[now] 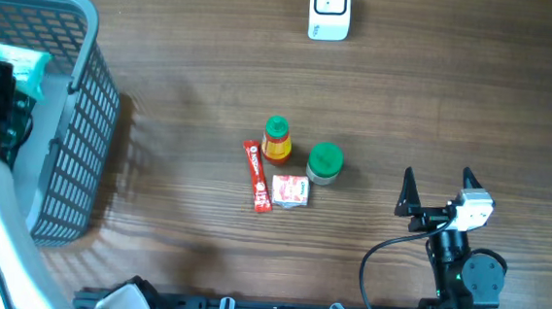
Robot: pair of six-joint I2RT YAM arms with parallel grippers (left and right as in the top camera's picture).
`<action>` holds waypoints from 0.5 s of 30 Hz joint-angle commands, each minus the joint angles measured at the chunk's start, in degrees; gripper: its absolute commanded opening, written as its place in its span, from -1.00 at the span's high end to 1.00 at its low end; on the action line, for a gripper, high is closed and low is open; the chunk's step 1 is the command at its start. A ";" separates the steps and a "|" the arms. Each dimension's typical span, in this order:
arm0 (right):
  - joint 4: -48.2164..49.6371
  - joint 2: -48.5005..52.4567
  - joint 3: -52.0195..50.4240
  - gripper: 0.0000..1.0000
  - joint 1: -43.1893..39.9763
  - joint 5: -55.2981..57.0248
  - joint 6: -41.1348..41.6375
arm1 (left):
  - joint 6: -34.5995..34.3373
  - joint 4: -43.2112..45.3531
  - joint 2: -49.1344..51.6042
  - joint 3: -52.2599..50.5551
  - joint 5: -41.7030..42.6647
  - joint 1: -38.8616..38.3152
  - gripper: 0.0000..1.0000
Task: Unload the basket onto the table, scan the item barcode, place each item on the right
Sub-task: 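Return the left gripper to the basket and grasp the light-blue toilet tissue pack, then carry the light-blue pack with the left gripper and set it right of the jar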
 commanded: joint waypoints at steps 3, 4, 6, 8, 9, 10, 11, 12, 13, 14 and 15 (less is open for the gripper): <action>0.13 -0.46 -0.07 -0.99 0.17 -0.46 -0.70 | -0.70 -0.24 -13.35 0.37 3.02 -3.08 0.92; 0.13 -0.46 -0.07 -0.99 0.17 -0.46 -0.70 | -0.70 -0.24 -14.75 0.37 3.02 -3.96 0.92; 0.13 -0.46 -0.07 -0.99 0.20 -0.46 -0.70 | -0.72 -0.22 -17.86 0.37 3.04 -6.88 0.92; 0.13 -0.46 -0.07 -0.99 0.20 -0.46 -0.70 | -0.72 -0.22 -20.65 0.37 3.02 -11.85 0.92; 0.13 -0.46 -0.07 -1.00 0.20 -0.46 -0.70 | -0.70 -0.22 -21.31 0.37 3.04 -14.21 0.92; 0.13 -0.46 -0.07 -1.00 0.17 -0.46 -0.70 | -0.70 -0.22 -21.70 0.37 3.02 -16.74 0.92; 0.13 -0.46 -0.07 -0.99 0.17 -0.46 -0.72 | -0.70 -0.22 -21.73 0.37 3.02 -19.34 0.92; 0.13 -0.46 -0.07 -0.99 0.20 -0.46 -0.70 | -0.70 -0.22 -21.70 0.35 3.02 -22.01 0.92; 0.13 -0.46 -0.07 -0.99 0.20 -0.46 -0.72 | -0.68 -0.22 -21.46 0.35 3.02 -24.92 0.92; 0.13 -0.46 -0.07 -0.99 0.20 -0.46 -0.72 | -0.68 -0.22 -21.03 0.35 2.99 -27.78 0.92; 0.13 -0.46 -0.07 -0.99 0.17 -0.46 -0.70 | -0.68 -0.13 -20.28 0.35 2.99 -31.10 0.92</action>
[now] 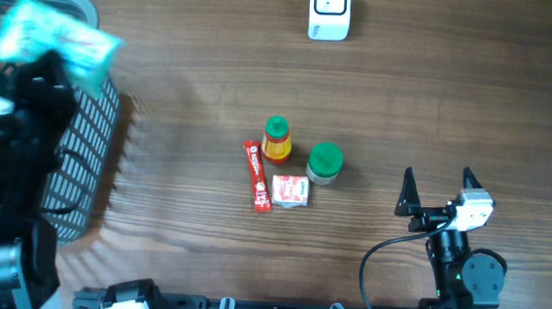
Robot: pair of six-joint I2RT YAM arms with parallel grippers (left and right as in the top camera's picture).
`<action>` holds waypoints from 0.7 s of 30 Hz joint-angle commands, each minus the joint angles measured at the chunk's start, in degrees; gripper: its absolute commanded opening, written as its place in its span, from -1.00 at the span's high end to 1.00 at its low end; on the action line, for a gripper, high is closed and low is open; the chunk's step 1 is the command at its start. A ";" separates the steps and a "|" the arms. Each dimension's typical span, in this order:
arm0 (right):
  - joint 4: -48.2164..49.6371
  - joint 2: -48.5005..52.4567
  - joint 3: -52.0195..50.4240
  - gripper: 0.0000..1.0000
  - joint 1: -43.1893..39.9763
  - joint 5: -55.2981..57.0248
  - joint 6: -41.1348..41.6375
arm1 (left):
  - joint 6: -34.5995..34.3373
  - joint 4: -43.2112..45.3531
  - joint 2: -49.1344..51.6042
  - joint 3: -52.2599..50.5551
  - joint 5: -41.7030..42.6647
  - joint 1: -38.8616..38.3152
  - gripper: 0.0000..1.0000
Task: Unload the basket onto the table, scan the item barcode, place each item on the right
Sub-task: 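Carry the light-blue pack with the left gripper and set it right of the jar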
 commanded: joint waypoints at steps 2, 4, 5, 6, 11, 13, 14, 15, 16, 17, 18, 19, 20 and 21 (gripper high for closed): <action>0.11 -0.46 -0.07 -1.00 0.20 -0.46 -0.72 | -0.04 1.16 3.89 0.35 0.74 -14.34 0.92; 0.11 -0.46 -0.07 -1.00 0.17 -0.46 -0.70 | 0.15 2.10 6.54 0.35 0.48 -20.13 0.92; 0.11 -0.46 -0.07 -0.99 0.20 -0.46 -0.70 | 0.15 2.54 7.87 0.35 0.11 -22.69 0.92; 0.11 -0.46 -0.07 -0.99 0.20 -0.46 -0.70 | 0.20 2.95 9.09 0.35 -0.17 -24.63 0.92; 0.11 -0.46 -0.07 -0.99 0.17 -0.46 -0.70 | 3.17 7.10 19.21 0.35 -2.60 -36.96 0.92; 0.11 -0.46 -0.07 -0.99 0.17 -0.46 -0.70 | 3.17 8.98 23.43 0.35 -3.41 -40.68 0.92; 0.11 -0.46 -0.07 -1.00 0.20 -0.46 -0.70 | 3.15 10.32 26.29 0.35 -3.58 -43.01 0.92; 0.11 -0.46 -0.07 -0.99 0.20 -0.46 -0.72 | 3.13 11.74 29.11 0.35 -3.56 -45.09 0.92; 0.11 -0.46 -0.07 -0.99 0.17 -0.46 -0.70 | 3.13 12.87 31.36 0.35 -3.56 -46.66 0.92; 0.11 -0.46 -0.07 -0.99 0.17 -0.46 -0.70 | 3.10 14.49 34.12 0.35 -3.56 -48.52 0.92; 0.11 -0.46 -0.07 -1.00 0.20 -0.46 -0.70 | 3.10 15.93 36.48 0.35 -3.56 -50.01 0.92; 0.11 -0.46 -0.07 -0.99 0.20 -0.46 -0.72 | 3.10 17.29 38.49 0.35 -3.56 -51.34 0.92; 0.11 -0.46 -0.07 -0.99 0.20 -0.46 -0.70 | 3.10 18.62 40.57 0.35 -3.56 -52.57 0.92; 0.11 -0.46 -0.07 -0.99 0.17 -0.46 -0.70 | 3.13 19.85 42.36 0.35 -3.58 -53.75 0.92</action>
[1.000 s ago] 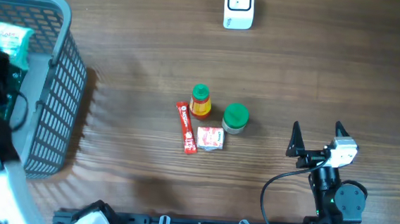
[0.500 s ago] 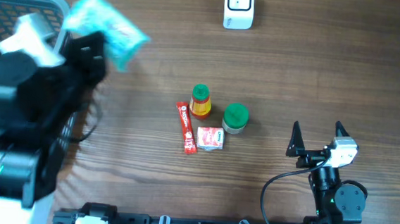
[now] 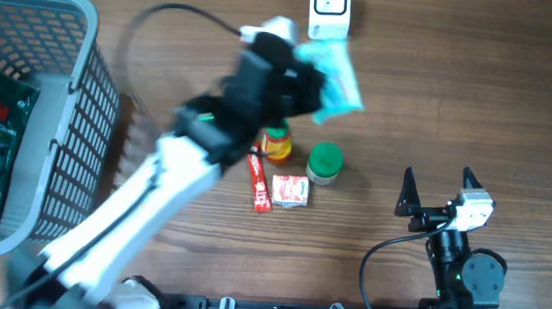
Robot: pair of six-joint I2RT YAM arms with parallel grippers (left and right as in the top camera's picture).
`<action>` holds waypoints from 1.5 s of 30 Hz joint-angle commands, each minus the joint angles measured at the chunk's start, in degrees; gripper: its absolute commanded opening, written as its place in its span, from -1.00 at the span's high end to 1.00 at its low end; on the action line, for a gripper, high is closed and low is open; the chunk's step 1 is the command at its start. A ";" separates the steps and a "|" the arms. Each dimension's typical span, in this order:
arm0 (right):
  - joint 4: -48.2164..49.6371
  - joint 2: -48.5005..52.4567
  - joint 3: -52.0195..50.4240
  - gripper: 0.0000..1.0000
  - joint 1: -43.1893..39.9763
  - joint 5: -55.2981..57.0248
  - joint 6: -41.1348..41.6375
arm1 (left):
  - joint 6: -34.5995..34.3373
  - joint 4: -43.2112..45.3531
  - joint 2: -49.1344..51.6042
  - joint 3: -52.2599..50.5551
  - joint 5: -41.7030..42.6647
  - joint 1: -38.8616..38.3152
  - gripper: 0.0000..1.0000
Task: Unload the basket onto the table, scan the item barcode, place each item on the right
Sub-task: 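Carry the light-blue pack with the left gripper and set it right of the jar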
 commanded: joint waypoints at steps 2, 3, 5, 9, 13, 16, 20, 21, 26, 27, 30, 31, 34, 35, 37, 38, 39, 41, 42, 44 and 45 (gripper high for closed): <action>0.13 -0.46 -0.07 -0.99 0.20 -0.46 -0.72 | 1.29 4.92 9.35 0.35 -0.76 -6.25 0.92; 0.13 -0.46 -0.07 -0.99 0.17 -0.46 -0.70 | 1.31 5.95 11.61 0.35 -0.98 -7.41 0.92; 0.13 -0.46 -0.07 -0.99 0.17 -0.46 -0.72 | 1.31 6.75 14.53 0.35 -2.23 -8.94 0.92; 0.13 -0.46 -0.07 -0.99 0.20 -0.46 -0.72 | 1.27 7.61 19.32 0.35 -4.39 -11.17 0.92; 0.13 -0.46 -0.07 -1.00 0.20 -0.46 -0.70 | 0.90 7.74 23.04 0.35 -4.63 -13.46 0.92; 0.13 -0.46 -0.07 -0.99 0.20 -0.46 -0.68 | 0.90 7.56 24.70 0.35 -5.11 -14.10 0.92; 0.13 -0.46 -0.07 -0.99 0.17 -0.46 -0.68 | 0.87 6.62 25.24 0.35 -7.23 -14.10 0.92; 0.13 -0.46 -0.07 -0.99 0.20 -0.46 -0.70 | 0.87 6.60 25.24 0.35 -7.48 -14.08 0.92; 0.13 -0.46 -0.07 -0.99 0.17 -0.46 -0.70 | -5.68 2.16 25.27 0.35 -13.92 -14.03 0.92; 0.13 -0.46 -0.07 -1.00 0.17 -0.46 -0.70 | -7.30 0.83 25.31 0.35 -15.41 -14.03 0.92; 0.13 -0.46 -0.07 -1.00 0.20 -0.46 -0.70 | -8.57 -1.66 25.33 0.35 -16.20 -14.03 0.93; 0.13 -0.46 -0.07 -0.99 0.20 -0.46 -0.70 | -8.57 -1.99 25.33 0.35 -16.33 -14.03 0.92; 0.13 -0.46 -0.07 -0.99 0.20 -0.46 -0.70 | -8.57 -1.97 25.33 0.35 -16.61 -14.03 0.91; 0.13 -0.46 -0.07 -0.99 0.17 -0.46 -0.70 | -8.57 -1.95 25.33 0.35 -16.59 -14.03 0.90; 0.13 -0.46 -0.07 -1.00 0.17 -0.46 -0.70 | -8.55 -2.01 25.31 0.35 -16.59 -14.05 0.90; 0.13 -0.46 -0.07 -0.99 0.17 -0.46 -0.70 | -8.57 -2.01 25.31 0.35 -16.59 -14.03 0.90; 0.13 -0.46 -0.07 -0.99 0.20 -0.46 -0.72 | -8.57 -2.01 25.31 0.35 -16.59 -14.03 0.90; 0.13 -0.46 -0.07 -0.99 0.17 -0.46 -0.72 | -8.55 -1.95 25.16 0.37 -16.57 -14.03 0.86; 0.13 -0.46 -0.07 -0.99 0.17 -0.46 -0.70 | -8.46 -1.92 24.94 0.37 -16.55 -14.05 0.81; 0.13 -0.46 -0.07 -1.00 0.20 -0.46 -0.70 | -7.91 -1.92 24.09 0.37 -16.35 -14.05 0.66; 0.13 -0.46 -0.07 -0.99 0.20 -0.46 -0.70 | -7.91 -1.92 22.99 0.37 -16.35 -14.05 0.56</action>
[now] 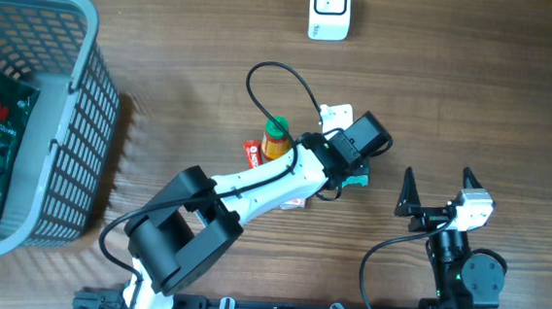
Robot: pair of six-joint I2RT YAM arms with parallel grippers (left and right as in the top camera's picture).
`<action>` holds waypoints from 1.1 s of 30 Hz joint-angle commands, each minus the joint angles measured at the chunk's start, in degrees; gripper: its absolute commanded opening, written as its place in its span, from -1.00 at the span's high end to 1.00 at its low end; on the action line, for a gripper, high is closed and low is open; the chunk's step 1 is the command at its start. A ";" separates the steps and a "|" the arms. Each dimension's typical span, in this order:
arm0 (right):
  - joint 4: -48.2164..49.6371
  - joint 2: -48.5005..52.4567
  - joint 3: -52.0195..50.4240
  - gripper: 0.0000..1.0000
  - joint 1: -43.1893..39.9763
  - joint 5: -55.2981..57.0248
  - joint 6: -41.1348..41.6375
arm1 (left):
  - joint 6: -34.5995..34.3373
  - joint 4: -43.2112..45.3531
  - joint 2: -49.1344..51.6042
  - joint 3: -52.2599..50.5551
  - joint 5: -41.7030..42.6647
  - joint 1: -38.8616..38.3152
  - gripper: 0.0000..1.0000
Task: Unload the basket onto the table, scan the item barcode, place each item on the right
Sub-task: 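Carry the light-blue pack with the left gripper and set it right of the jar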
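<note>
My left arm reaches across the middle of the table, and its gripper [351, 171] points down just right of the item cluster. Its fingers are hidden under the wrist. A corner of the teal packet [356, 183] sticks out beneath it, low near the table. Whether the fingers still hold it cannot be told. The white scanner [329, 10] stands at the far edge, well away from the packet. My right gripper [439, 190] rests open and empty at the right front.
An orange bottle with a green cap [276, 141], a red stick pack [253, 151] and a small box [294, 204] sit partly under the left arm. A grey basket [84, 112] at the left holds a dark green pack.
My left gripper was up near the scanner with the teal packet; now it is lower and to the right of the bottle, with the packet mostly hidden under it. The right arm is unchanged.
My left gripper was in the basket on the teal packet. Then it held the packet above the basket's rim. Then the packet was just below the scanner at the far edge. Now it is down beside the item cluster, under my wrist.
</note>
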 commanded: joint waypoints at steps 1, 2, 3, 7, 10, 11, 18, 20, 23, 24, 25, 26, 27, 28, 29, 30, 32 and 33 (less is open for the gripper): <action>0.13 -0.46 -0.07 -0.99 0.20 -0.46 -0.66 | -0.04 -0.02 -2.95 0.39 -1.31 0.13 0.51; 0.13 -0.46 -0.07 -1.00 0.17 -0.46 -0.68 | -0.04 0.02 -3.65 0.39 -1.31 0.13 0.44; 0.13 -0.46 -0.07 -0.99 0.17 -0.46 -0.68 | -0.04 0.15 -4.68 0.39 -1.31 0.13 0.39; 0.13 -0.46 -0.07 -0.99 0.17 -0.46 -0.68 | 0.00 0.11 -10.03 0.42 -1.33 0.13 0.36; 0.13 -0.46 -0.07 -1.00 0.20 -0.46 -0.70 | 0.07 0.22 -13.97 0.42 -2.01 0.15 0.49; 0.13 -0.46 -0.07 -0.99 0.20 -0.46 -0.70 | 0.35 0.20 -15.80 0.42 -2.93 0.15 0.49; 0.13 -0.46 -0.07 -0.99 0.20 -0.46 -0.68 | 11.19 -1.29 -27.52 0.42 -12.81 0.17 0.35; 0.13 -0.46 -0.07 -0.99 0.20 -0.46 -0.68 | 12.33 -3.58 -30.91 0.42 -18.12 0.39 0.34; 0.13 -0.46 -0.07 -0.99 0.20 -0.46 -0.68 | 12.48 -7.93 -36.61 0.42 -26.16 1.42 0.31; 0.13 -0.46 -0.07 -0.99 0.20 -0.46 -0.70 | 12.46 -9.05 -38.51 0.42 -28.44 1.95 0.22; 0.13 -0.46 -0.07 -0.99 0.20 -0.46 -0.68 | 12.48 -10.23 -40.39 0.42 -31.06 2.67 0.14; 0.13 -0.46 -0.07 -1.00 0.17 -0.46 -0.68 | 12.46 -11.39 -42.42 0.42 -33.81 3.65 0.06; 0.13 -0.46 -0.07 -0.99 0.17 -0.46 -0.70 | 12.46 -12.17 -44.06 0.42 -35.80 4.70 -0.03; 0.13 -0.46 -0.07 -1.00 0.20 -0.46 -0.70 | 12.46 -12.87 -45.64 0.42 -37.62 5.92 -0.13; 0.13 -0.46 -0.07 -1.00 0.20 -0.46 -0.66 | 12.46 -13.46 -47.23 0.42 -39.01 7.39 -0.22; 0.13 -0.46 -0.07 -0.99 0.20 -0.46 -0.68 | 12.46 -14.21 -49.13 0.42 -40.48 9.53 -0.27; 0.13 -0.46 -0.07 -0.99 0.20 -0.46 -0.68 | 12.44 -15.02 -52.13 0.42 -41.64 13.97 -0.37; 0.13 -0.46 -0.07 -0.99 0.17 -0.46 -0.70 | 12.41 -15.21 -53.37 0.42 -41.62 16.52 -0.43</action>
